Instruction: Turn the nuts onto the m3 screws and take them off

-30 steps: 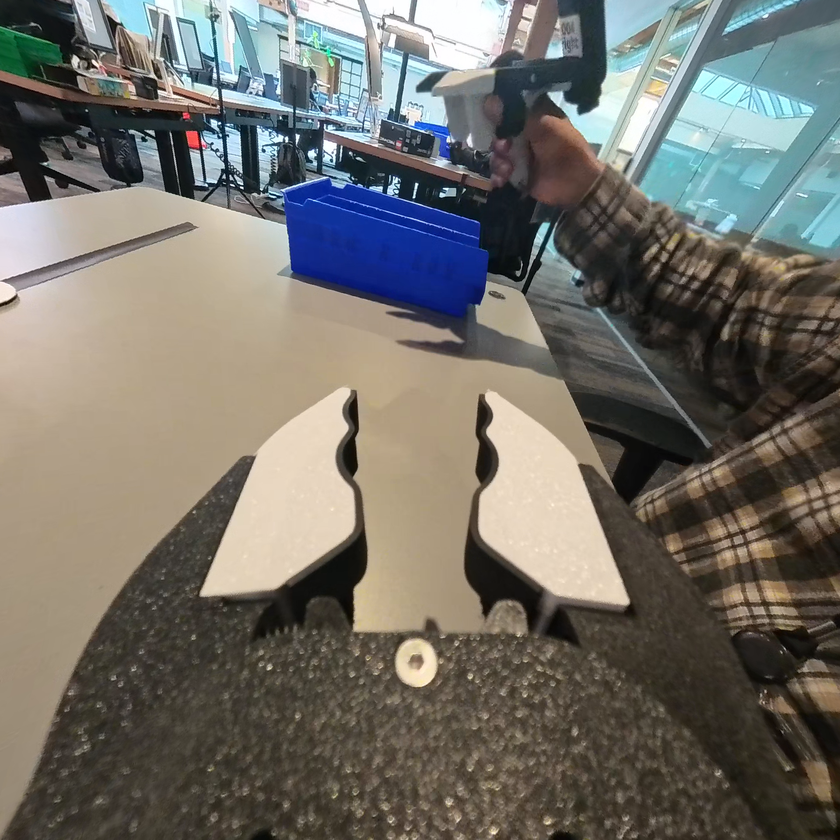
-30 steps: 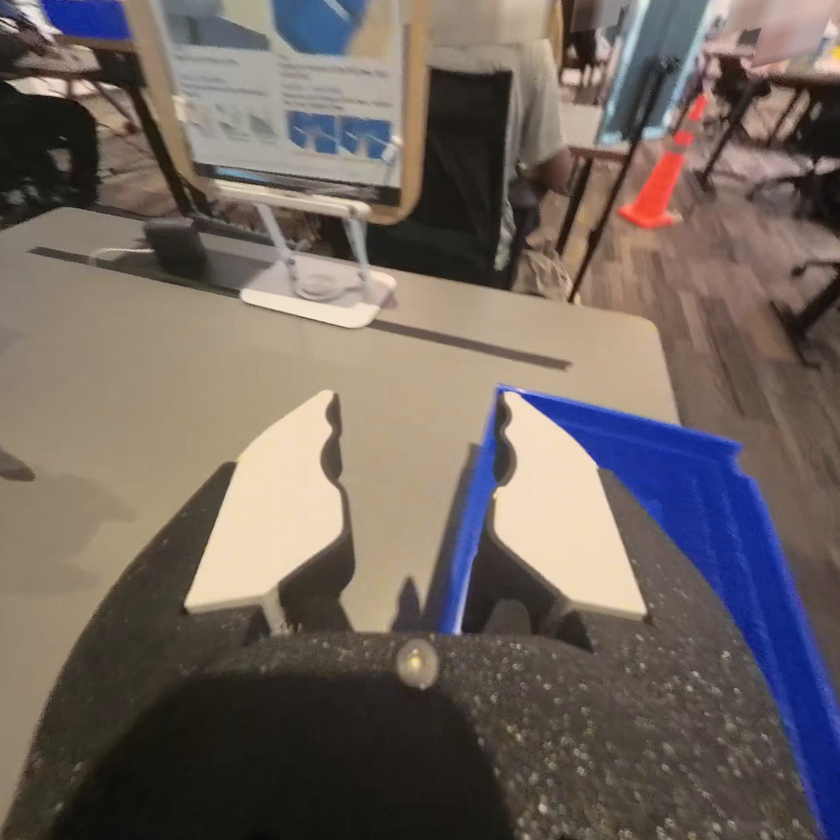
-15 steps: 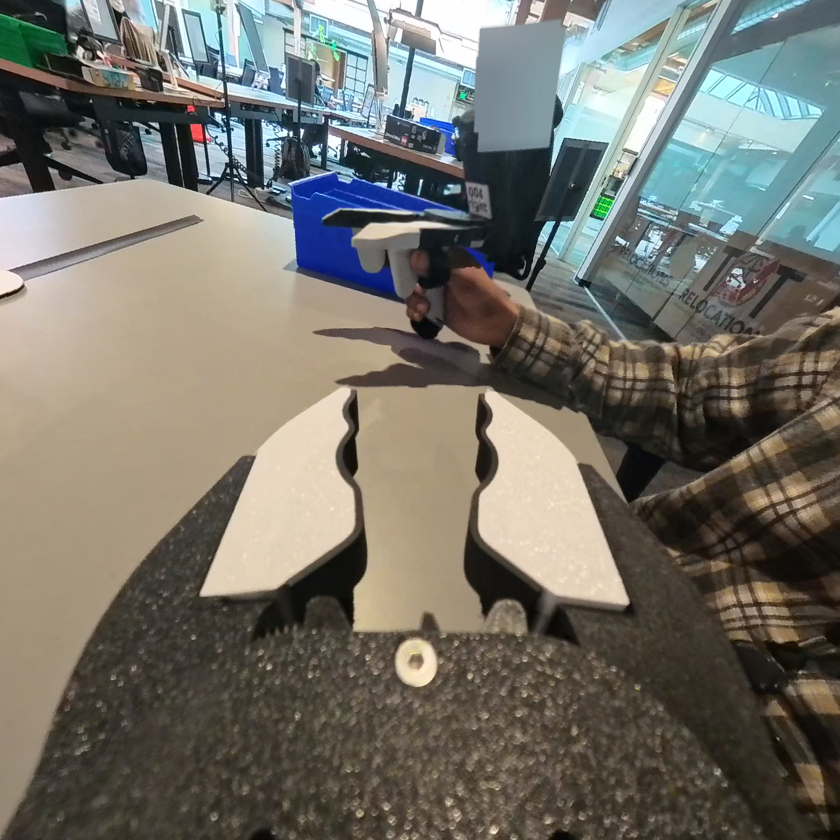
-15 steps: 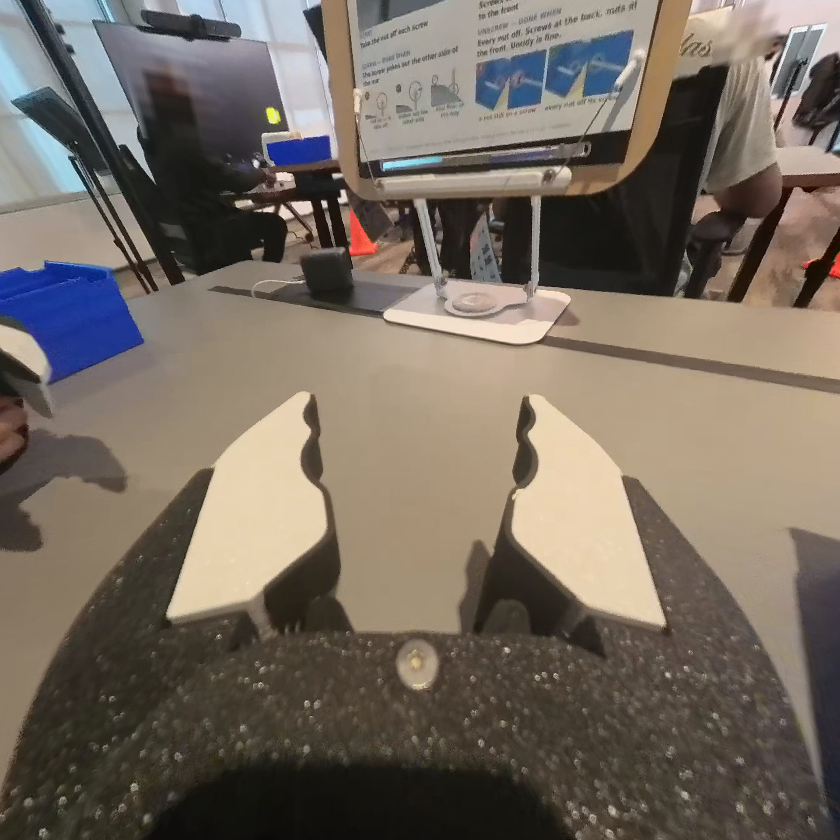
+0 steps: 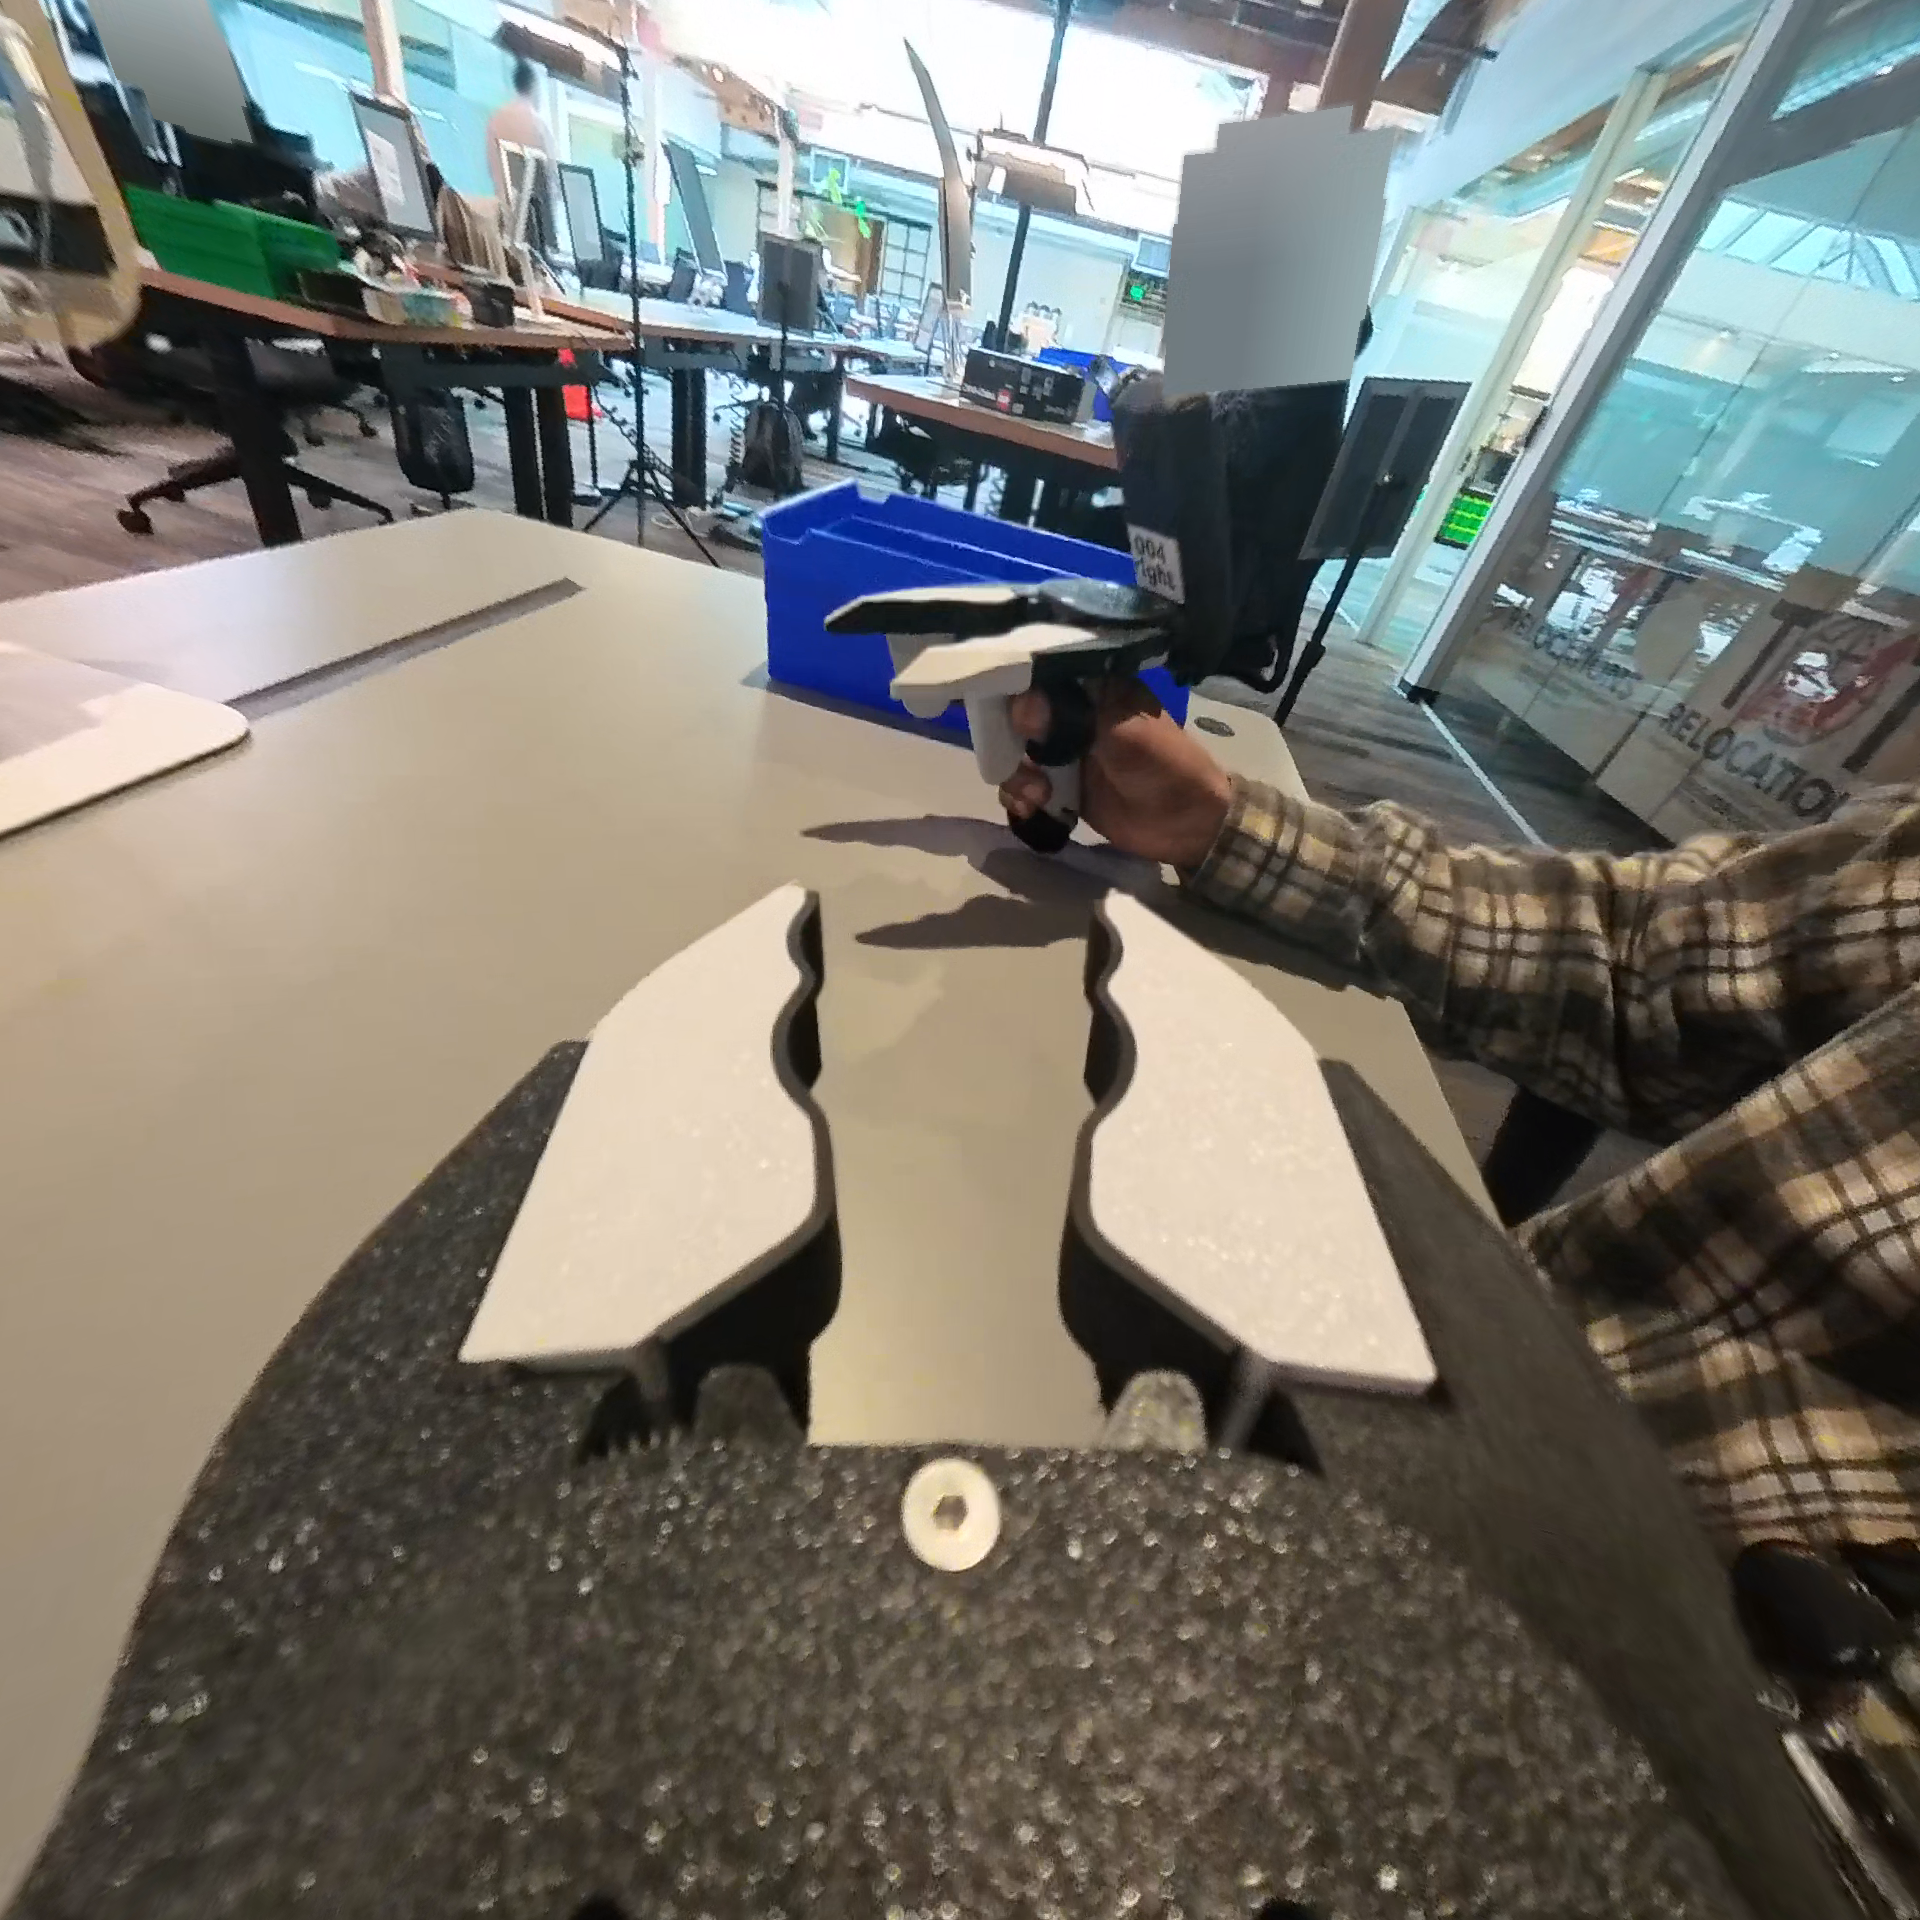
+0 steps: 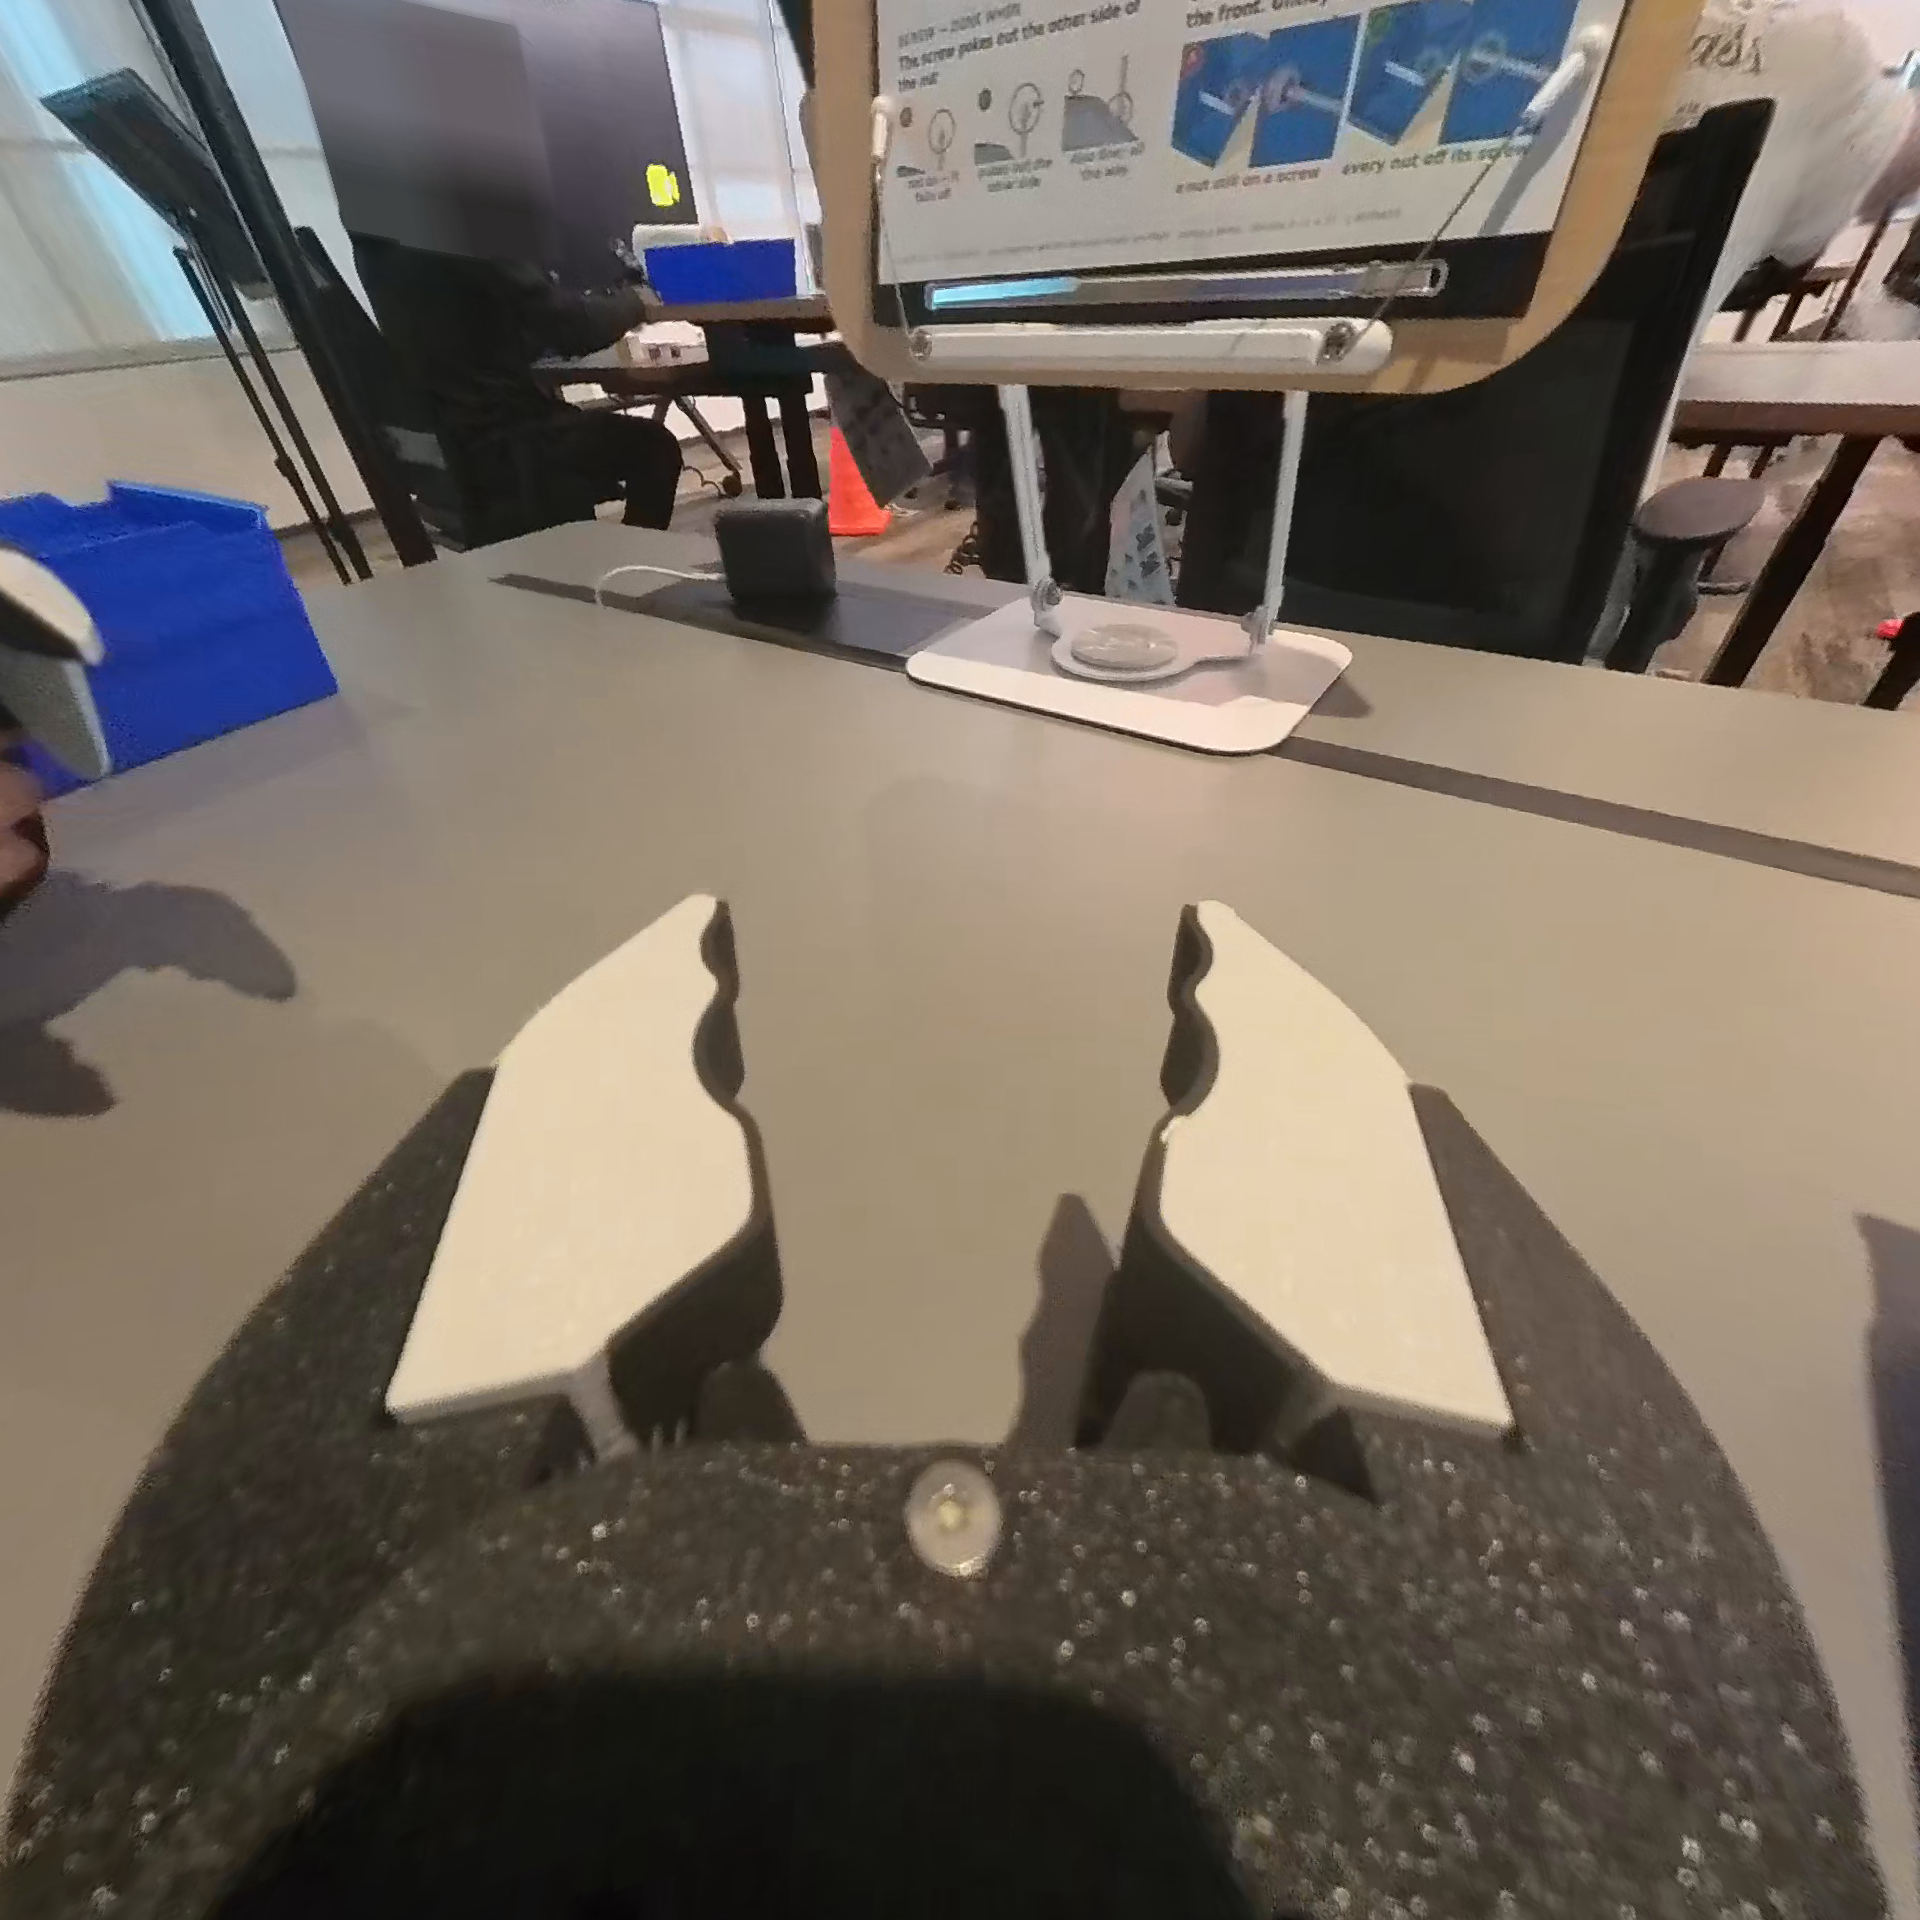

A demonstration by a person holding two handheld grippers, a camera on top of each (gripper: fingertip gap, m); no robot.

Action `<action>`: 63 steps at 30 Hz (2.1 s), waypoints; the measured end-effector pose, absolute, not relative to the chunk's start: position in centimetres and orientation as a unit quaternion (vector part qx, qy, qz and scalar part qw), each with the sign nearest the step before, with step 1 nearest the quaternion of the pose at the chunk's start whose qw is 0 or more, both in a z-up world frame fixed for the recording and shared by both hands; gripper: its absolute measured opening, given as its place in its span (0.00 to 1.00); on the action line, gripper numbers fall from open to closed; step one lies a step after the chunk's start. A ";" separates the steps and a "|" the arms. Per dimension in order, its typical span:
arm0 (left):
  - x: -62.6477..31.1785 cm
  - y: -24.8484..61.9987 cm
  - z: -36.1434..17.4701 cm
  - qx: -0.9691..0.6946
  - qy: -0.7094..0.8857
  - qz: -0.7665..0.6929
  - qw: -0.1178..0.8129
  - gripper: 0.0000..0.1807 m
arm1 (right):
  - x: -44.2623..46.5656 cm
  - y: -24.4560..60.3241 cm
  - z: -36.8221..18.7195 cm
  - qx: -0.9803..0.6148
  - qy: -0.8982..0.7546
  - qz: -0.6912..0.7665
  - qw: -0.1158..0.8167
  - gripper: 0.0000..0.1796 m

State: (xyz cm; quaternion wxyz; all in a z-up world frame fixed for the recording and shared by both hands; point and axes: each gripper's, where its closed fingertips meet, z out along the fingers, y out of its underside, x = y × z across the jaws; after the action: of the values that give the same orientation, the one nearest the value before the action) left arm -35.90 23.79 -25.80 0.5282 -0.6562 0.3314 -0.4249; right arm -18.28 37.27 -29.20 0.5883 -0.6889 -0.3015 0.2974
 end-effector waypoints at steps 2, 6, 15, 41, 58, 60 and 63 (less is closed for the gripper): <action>-36.2 23.7 -25.3 -0.655 0.327 -0.420 0.536 0.26 | -18.5 37.1 -29.2 -0.687 -0.302 0.303 0.587 0.44; -37.0 23.6 -24.9 -0.655 0.317 -0.416 0.545 0.26 | -18.6 37.1 -29.2 -0.688 -0.302 0.311 0.582 0.44; -38.2 22.4 -22.7 -0.649 0.304 -0.407 0.566 0.26 | -18.9 36.9 -29.5 -0.690 -0.311 0.311 0.575 0.43; -74.5 21.2 -22.6 -0.878 0.292 -0.069 0.373 0.18 | -20.3 35.8 -29.7 -0.674 -0.348 0.309 0.573 0.43; -75.9 22.3 -30.8 -0.885 0.415 -0.059 0.202 0.16 | -19.2 38.1 -29.4 -0.702 -0.301 0.254 0.593 0.44; -76.1 22.4 -31.3 -0.884 0.422 -0.059 0.193 0.16 | -19.7 38.4 -29.6 -0.706 -0.301 0.256 0.588 0.44; -76.4 22.5 -31.8 -0.880 0.433 -0.058 0.187 0.15 | -20.4 38.7 -29.7 -0.709 -0.301 0.256 0.584 0.44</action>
State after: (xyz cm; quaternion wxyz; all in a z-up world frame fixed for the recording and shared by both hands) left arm -76.44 22.49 -31.82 0.1872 -0.8797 0.4334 -0.0577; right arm -20.37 38.72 -29.65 0.5841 -0.7090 -0.3010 0.2560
